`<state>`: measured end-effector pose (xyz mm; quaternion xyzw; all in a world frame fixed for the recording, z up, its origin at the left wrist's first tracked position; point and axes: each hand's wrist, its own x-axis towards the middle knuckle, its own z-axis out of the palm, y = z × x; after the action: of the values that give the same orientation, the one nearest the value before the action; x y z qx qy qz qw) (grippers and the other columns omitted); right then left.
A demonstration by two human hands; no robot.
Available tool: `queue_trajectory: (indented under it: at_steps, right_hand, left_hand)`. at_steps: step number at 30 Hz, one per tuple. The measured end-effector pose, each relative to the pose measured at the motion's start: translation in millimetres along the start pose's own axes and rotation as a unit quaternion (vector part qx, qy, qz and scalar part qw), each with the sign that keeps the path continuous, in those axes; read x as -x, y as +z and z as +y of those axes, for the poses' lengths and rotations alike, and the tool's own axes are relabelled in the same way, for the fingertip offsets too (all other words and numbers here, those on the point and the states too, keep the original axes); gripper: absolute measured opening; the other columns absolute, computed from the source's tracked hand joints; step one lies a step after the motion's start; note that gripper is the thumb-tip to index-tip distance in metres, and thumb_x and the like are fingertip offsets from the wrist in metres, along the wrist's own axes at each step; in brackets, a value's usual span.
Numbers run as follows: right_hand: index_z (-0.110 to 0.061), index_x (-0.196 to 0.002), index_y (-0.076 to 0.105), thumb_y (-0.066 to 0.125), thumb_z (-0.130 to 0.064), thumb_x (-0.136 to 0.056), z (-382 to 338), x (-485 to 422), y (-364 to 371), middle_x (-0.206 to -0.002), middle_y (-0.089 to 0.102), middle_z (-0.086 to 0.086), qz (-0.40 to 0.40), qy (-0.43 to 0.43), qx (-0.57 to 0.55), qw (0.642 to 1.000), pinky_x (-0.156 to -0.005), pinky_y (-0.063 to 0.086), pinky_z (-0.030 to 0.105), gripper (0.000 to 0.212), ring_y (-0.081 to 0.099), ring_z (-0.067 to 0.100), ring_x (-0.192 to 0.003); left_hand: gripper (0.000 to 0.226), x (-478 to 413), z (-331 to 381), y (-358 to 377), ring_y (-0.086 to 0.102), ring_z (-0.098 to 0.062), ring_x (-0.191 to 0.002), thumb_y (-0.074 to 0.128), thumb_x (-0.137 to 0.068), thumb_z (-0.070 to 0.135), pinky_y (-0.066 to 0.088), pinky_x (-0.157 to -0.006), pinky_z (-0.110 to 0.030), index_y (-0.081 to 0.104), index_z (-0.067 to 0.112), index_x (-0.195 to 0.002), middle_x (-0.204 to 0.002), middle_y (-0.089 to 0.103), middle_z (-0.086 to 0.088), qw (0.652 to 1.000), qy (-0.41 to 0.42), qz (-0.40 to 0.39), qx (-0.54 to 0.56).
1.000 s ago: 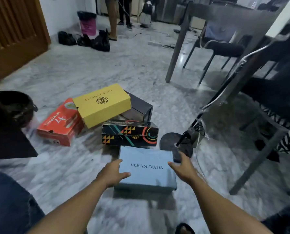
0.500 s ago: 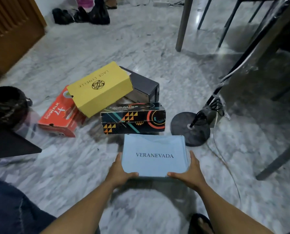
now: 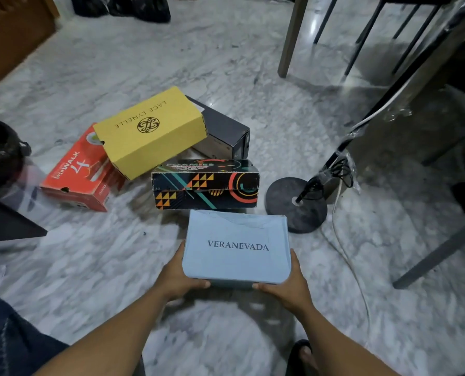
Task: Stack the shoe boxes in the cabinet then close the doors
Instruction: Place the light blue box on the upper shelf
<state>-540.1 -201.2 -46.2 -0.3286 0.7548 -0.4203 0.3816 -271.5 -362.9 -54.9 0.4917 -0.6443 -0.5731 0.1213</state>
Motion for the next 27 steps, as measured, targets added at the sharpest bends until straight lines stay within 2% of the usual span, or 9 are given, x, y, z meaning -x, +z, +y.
queue_trajectory:
  at_steps: [3, 7, 10, 12, 15, 19, 22, 26, 27]
  right_hand:
    - [-0.046, -0.131, 0.041, 0.101, -0.029, -0.051, -11, 10, 1, -0.116, 0.064, -0.031, 0.002, -0.01, 0.0, 1.0, -0.083, 0.055, 0.025, 0.102, 0.061, -0.009, -0.106]
    - [-0.051, -0.131, 0.042, 0.1, -0.038, -0.05, -31, 28, 5, -0.116, 0.065, -0.032, 0.009, -0.037, 0.009, 0.999, -0.086, 0.057, 0.031, 0.1, 0.061, -0.01, -0.105]
    - [-0.059, -0.129, 0.039, 0.1, -0.039, -0.049, -52, 39, 11, -0.114, 0.065, -0.034, 0.005, -0.067, 0.006, 0.998, -0.086, 0.058, 0.033, 0.102, 0.062, -0.008, -0.105]
    - [-0.062, -0.13, 0.039, 0.1, -0.038, -0.048, -70, 46, 17, -0.115, 0.065, -0.034, -0.004, -0.085, -0.004, 0.996, -0.085, 0.059, 0.033, 0.105, 0.063, -0.007, -0.107]
    - [-0.059, -0.131, 0.041, 0.101, -0.039, -0.049, -102, 54, 29, -0.115, 0.064, -0.037, -0.015, -0.128, 0.004, 0.992, -0.081, 0.055, 0.018, 0.104, 0.061, -0.01, -0.108]
    - [-0.051, -0.141, 0.038, 0.099, -0.055, -0.042, -157, 57, 58, -0.123, 0.064, -0.026, -0.029, -0.187, 0.016, 0.982, -0.091, 0.058, 0.038, 0.116, 0.062, 0.0, -0.113]
    - [-0.052, -0.142, 0.037, 0.098, -0.058, -0.039, -200, 59, 87, -0.124, 0.062, -0.027, -0.047, -0.232, 0.009, 0.972, -0.094, 0.056, 0.037, 0.12, 0.06, 0.003, -0.116]
    - [-0.035, -0.15, 0.035, 0.099, -0.048, -0.04, -252, 73, 136, -0.121, 0.062, -0.018, -0.093, -0.278, 0.004, 0.956, -0.091, 0.052, 0.029, 0.128, 0.06, 0.009, -0.114]
    - [-0.032, -0.151, 0.035, 0.1, -0.045, -0.041, -263, 77, 150, -0.121, 0.062, -0.015, -0.111, -0.288, 0.001, 0.951, -0.087, 0.052, 0.027, 0.128, 0.06, 0.011, -0.112]
  left_hand:
    - [0.111, 10, 5, -6, 0.053, 0.007, -0.115, 0.1, -0.047, 0.035, 0.048, -0.088, -0.022, 0.033, 0.062, -0.132, -0.12, 0.057, 0.042, 1.0, 0.019, 0.0, 0.001]
    - [0.123, 36, 15, -16, 0.051, -0.009, -0.129, 0.099, -0.05, 0.038, 0.05, -0.091, -0.027, 0.026, 0.046, -0.148, -0.139, 0.053, 0.021, 0.999, 0.043, 0.015, 0.013]
    - [0.119, 60, 26, -31, 0.052, -0.006, -0.128, 0.097, -0.052, 0.038, 0.051, -0.099, -0.04, 0.025, 0.049, -0.147, -0.137, 0.054, 0.026, 0.995, 0.086, 0.053, 0.02]
    - [0.117, 77, 33, -45, 0.055, -0.005, -0.124, 0.097, -0.051, 0.04, 0.052, -0.098, -0.044, 0.028, 0.046, -0.146, -0.132, 0.058, 0.026, 0.991, 0.103, 0.081, 0.014]
    - [0.116, 103, 41, -70, 0.062, -0.009, -0.117, 0.097, -0.048, 0.046, 0.057, -0.091, -0.043, 0.032, 0.048, -0.144, -0.125, 0.064, 0.022, 0.982, 0.13, 0.133, 0.009]
    - [0.117, 141, 55, -116, 0.061, -0.005, -0.115, 0.098, -0.045, 0.043, 0.056, -0.092, -0.037, 0.034, 0.055, -0.142, -0.122, 0.066, 0.02, 0.96, 0.16, 0.23, 0.004]
    - [0.116, 173, 64, -154, 0.062, -0.003, -0.109, 0.099, -0.042, 0.04, 0.055, -0.079, -0.022, 0.032, 0.07, -0.132, -0.117, 0.066, 0.02, 0.938, 0.167, 0.303, 0.008]
    - [0.133, 226, 59, -196, 0.058, -0.005, -0.112, 0.101, -0.039, 0.04, 0.046, -0.077, -0.008, 0.028, 0.044, -0.151, -0.12, 0.055, 0.029, 0.906, 0.146, 0.397, 0.022]
    - [0.133, 242, 55, -206, 0.058, -0.004, -0.112, 0.1, -0.039, 0.042, 0.046, -0.078, -0.009, 0.029, 0.042, -0.151, -0.12, 0.055, 0.029, 0.897, 0.14, 0.42, 0.016]
